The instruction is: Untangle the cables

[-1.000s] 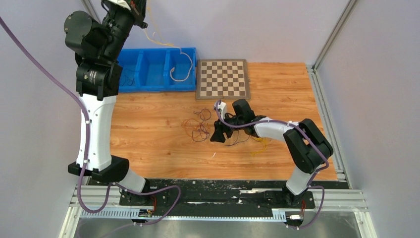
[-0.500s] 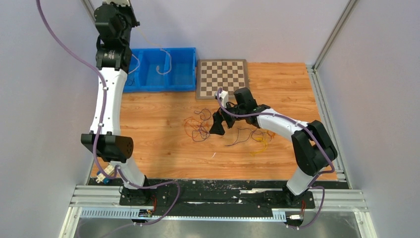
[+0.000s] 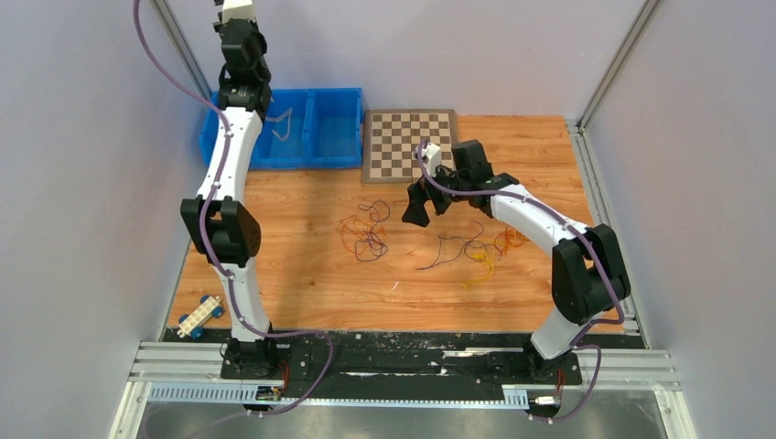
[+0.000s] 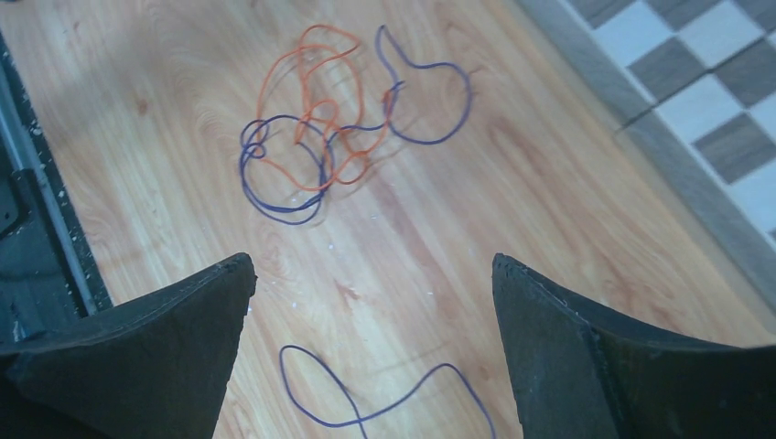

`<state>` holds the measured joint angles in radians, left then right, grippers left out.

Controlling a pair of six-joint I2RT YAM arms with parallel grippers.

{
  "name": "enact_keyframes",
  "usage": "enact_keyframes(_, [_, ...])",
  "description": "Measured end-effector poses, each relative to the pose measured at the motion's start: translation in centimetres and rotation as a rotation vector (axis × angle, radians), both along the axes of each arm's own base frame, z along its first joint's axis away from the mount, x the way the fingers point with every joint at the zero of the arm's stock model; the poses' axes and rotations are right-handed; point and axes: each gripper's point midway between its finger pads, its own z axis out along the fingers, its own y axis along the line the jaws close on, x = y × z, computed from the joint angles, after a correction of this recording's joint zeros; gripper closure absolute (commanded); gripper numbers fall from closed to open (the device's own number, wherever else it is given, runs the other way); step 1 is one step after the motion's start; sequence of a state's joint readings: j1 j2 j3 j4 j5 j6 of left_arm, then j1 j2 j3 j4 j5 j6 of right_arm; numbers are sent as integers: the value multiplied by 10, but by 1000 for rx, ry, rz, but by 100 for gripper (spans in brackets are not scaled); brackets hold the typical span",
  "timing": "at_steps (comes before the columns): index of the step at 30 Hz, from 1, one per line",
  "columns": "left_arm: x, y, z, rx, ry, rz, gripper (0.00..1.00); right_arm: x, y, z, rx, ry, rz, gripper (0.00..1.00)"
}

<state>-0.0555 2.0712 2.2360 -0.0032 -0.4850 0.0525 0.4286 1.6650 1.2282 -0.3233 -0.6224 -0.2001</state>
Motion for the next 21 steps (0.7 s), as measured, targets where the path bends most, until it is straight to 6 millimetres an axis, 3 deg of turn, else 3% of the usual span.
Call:
enact_keyframes(7, [41, -5, -62, -12, 56, -15, 78, 26, -26, 2, -16, 3, -72, 0])
enact_keyframes(8, [44, -6, -68, -19, 62, -24, 75, 28, -28, 0, -21, 8, -80, 0])
enact_keyframes(11, [53, -15, -80, -49, 68, -78, 51, 28, -34, -6, -37, 28, -92, 0])
enact_keyframes(17, [57, -25, -92, -93, 120, -270, 27, 25, -37, -11, -56, 39, -85, 0])
enact_keyframes(21, [41, 12, -110, -141, 235, -388, 14, 26, -40, -11, -60, 39, -87, 0])
